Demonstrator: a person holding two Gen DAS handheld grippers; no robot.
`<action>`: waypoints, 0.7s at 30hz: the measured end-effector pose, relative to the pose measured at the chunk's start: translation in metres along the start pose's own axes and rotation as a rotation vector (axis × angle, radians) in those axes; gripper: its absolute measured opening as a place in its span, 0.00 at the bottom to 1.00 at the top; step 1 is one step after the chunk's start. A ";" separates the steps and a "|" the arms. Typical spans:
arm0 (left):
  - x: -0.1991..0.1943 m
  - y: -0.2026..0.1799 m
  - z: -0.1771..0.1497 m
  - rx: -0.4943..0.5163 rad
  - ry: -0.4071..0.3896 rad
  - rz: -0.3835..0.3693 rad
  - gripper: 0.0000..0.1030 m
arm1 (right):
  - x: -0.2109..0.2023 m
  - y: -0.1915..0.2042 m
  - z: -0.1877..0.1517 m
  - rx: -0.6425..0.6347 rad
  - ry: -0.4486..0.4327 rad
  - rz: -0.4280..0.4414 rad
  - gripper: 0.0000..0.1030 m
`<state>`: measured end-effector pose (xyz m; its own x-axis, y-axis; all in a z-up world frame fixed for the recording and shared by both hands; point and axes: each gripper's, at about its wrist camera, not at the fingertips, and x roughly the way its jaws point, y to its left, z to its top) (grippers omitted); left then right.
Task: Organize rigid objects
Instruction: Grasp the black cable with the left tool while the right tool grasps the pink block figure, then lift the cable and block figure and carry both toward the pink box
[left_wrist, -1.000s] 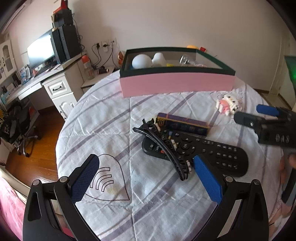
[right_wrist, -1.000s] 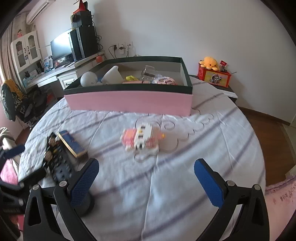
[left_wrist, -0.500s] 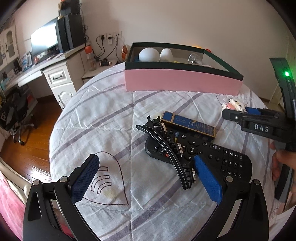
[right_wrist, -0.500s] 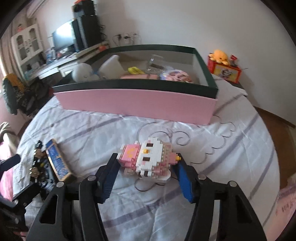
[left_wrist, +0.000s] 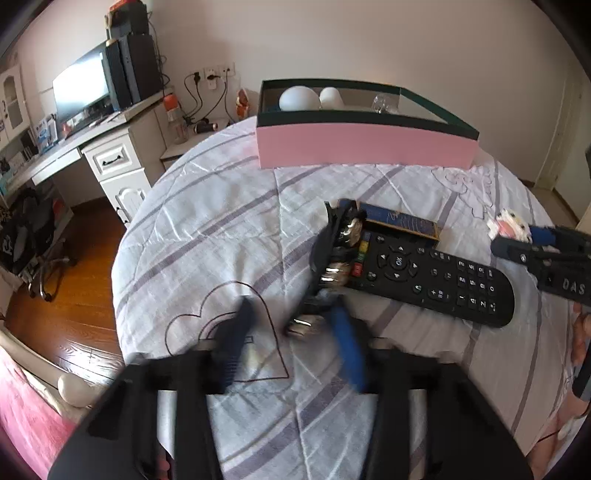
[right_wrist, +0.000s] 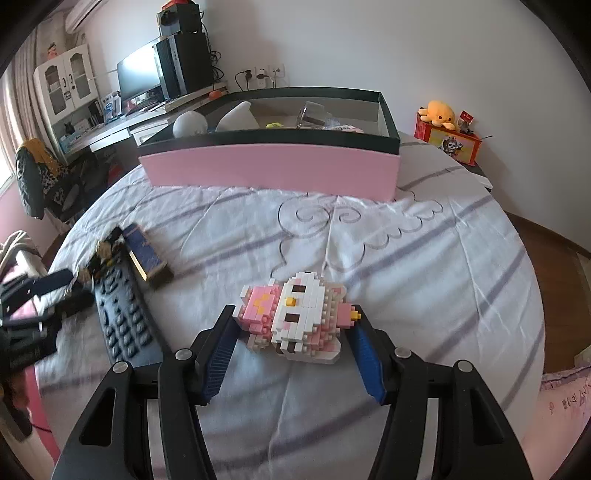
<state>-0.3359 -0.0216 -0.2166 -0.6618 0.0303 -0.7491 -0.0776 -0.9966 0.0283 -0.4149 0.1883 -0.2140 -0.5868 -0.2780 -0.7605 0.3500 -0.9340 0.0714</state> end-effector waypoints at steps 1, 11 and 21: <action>0.000 0.002 0.000 -0.006 0.002 -0.003 0.26 | -0.001 0.000 -0.001 0.006 -0.003 0.000 0.59; -0.006 0.012 -0.006 -0.018 0.020 0.003 0.25 | -0.003 0.000 -0.008 0.002 -0.020 -0.024 0.59; 0.006 0.004 0.003 0.021 -0.016 0.042 0.32 | 0.002 0.003 -0.005 -0.005 -0.017 -0.069 0.59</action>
<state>-0.3430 -0.0249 -0.2191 -0.6768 -0.0097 -0.7361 -0.0656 -0.9951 0.0734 -0.4111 0.1857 -0.2187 -0.6217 -0.2167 -0.7527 0.3117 -0.9501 0.0161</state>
